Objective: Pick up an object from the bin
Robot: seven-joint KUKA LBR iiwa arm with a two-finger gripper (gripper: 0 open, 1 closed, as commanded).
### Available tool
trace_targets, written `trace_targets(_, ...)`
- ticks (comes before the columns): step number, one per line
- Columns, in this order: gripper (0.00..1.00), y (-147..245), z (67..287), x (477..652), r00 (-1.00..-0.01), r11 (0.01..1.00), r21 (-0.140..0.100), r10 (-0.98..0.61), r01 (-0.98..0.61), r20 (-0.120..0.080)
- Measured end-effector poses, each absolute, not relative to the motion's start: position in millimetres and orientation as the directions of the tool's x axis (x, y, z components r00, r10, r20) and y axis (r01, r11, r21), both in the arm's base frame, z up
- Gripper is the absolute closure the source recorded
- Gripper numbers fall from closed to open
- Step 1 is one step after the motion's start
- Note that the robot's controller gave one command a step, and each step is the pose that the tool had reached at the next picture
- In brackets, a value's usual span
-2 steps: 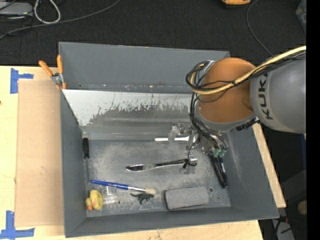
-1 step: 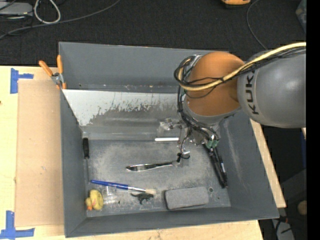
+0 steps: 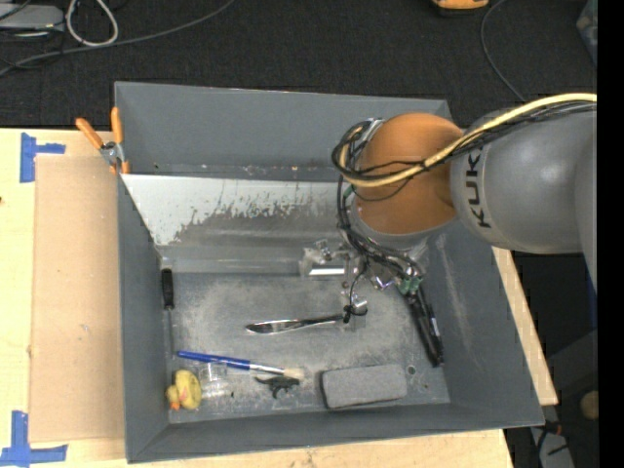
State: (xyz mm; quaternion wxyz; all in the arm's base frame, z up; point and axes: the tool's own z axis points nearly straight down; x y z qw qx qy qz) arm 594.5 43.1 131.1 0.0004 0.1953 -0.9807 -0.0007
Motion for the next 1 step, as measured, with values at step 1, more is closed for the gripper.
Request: trace_targets(1,0.0,39.0,66.5,592.9,-0.906,0.906,0.001,-0.424,-0.424,-0.004)
